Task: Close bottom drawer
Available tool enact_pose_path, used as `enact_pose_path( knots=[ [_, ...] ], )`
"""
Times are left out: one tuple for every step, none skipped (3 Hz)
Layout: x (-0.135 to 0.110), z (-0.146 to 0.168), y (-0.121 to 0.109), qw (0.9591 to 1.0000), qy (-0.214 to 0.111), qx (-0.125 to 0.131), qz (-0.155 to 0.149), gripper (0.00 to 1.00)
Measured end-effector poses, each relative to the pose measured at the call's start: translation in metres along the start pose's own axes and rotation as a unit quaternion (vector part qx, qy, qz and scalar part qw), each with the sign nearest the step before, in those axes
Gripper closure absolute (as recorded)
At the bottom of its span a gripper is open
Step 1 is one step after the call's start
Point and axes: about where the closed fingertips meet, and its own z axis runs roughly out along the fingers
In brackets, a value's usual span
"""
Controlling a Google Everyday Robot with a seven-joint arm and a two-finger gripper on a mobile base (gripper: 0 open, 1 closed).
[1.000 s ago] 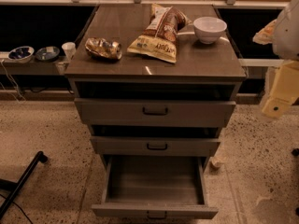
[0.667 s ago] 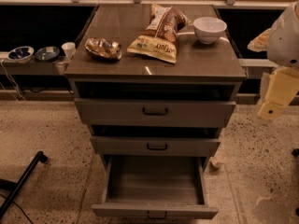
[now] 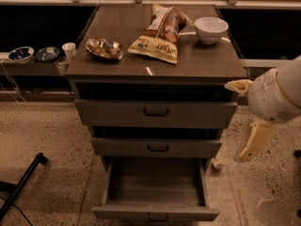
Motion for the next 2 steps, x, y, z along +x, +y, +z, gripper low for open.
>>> enact_pose_path(
  knots=[
    [0.001, 0.001, -0.015, 0.9983, -0.007, 0.042, -0.039, 0.0],
    [0.006, 0.037, -0.004, 0.9991, -0.02, -0.014, -0.034, 0.0]
  ],
)
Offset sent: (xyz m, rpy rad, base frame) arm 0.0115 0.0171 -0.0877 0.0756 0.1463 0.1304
